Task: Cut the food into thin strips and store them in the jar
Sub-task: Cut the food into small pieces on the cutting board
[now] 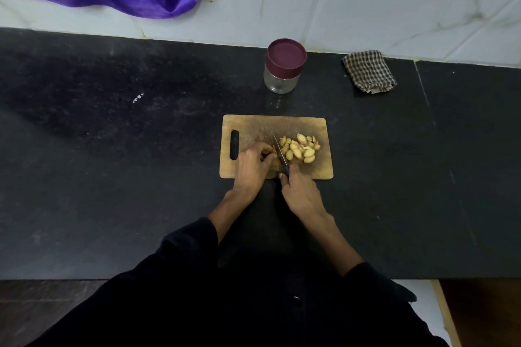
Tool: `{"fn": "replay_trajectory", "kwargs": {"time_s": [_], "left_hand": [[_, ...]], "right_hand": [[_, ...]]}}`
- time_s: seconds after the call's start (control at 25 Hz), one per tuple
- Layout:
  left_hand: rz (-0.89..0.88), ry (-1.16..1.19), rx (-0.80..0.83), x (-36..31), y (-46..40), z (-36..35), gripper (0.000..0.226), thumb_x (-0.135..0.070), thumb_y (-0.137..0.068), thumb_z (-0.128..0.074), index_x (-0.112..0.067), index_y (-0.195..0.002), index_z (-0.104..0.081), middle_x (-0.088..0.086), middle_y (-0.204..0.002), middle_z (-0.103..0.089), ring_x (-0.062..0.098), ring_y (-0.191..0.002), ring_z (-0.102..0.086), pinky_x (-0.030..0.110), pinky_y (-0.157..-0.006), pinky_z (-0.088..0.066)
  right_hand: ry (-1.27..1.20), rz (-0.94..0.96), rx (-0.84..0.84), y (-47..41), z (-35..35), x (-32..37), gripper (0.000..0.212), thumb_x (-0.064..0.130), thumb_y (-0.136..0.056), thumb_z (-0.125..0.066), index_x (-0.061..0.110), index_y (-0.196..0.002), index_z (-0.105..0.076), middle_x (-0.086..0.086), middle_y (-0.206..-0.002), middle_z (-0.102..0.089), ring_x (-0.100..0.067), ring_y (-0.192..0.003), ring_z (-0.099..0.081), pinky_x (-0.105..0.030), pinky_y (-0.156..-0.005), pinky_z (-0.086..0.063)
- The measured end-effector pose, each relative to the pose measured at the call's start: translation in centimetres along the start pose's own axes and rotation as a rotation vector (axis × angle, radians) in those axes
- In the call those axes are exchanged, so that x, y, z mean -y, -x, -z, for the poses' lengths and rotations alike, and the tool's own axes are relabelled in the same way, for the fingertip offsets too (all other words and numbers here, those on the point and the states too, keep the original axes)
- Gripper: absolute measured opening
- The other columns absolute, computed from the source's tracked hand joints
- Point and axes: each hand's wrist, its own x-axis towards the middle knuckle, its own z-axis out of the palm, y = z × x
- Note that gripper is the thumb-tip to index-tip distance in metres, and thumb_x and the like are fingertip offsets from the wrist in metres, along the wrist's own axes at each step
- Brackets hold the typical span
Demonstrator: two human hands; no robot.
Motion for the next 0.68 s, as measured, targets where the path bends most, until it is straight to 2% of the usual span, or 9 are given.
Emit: {"fn": "replay_trajectory", "kwargs": {"time_s": [0.16, 0.4, 0.68], "left_hand": [[0.021, 0.021, 0.011, -0.08, -0.1, 0.08, 0.024, -0.012, -0.083, -0.071, -0.008, -0.106, -0.069, 0.003, -0.1, -0.07, 0.005, -0.087, -0.062, 0.011, -0.076, -0.048], [0.019, 0.055, -0.006, -0.09, -0.21, 0.33, 0.017, -0.011, -0.082, -0.072, -0.007, -0.099, -0.072, 0.003, -0.095, -0.071, 0.008, -0.084, -0.064, 0.022, -0.078, -0.054], [0.007, 0.034, -0.003, 0.48, -0.24, 0.01, 0.013, -0.011, -0.082, -0.071, -0.01, -0.095, -0.073, 0.002, -0.092, -0.071, 0.009, -0.081, -0.065, 0.025, -0.076, -0.055]], "right_hand": [[0.071, -0.032, 0.006, 0.07, -0.14, 0.15, 0.02, 0.027, -0.104, -0.042, 0.012, -0.116, -0.047, -0.011, -0.105, -0.063, -0.029, -0.097, -0.063, -0.042, -0.074, -0.048], [0.044, -0.022, -0.019, 0.13, 0.6, 0.03, 0.023, 0.029, -0.105, -0.042, 0.011, -0.118, -0.047, -0.01, -0.105, -0.062, -0.027, -0.096, -0.06, -0.038, -0.071, -0.043], [0.065, 0.028, -0.033, -0.04, 0.53, 0.91, 0.025, 0.028, -0.104, -0.043, 0.011, -0.122, -0.048, -0.01, -0.105, -0.064, -0.026, -0.097, -0.063, -0.043, -0.077, -0.051]]}}
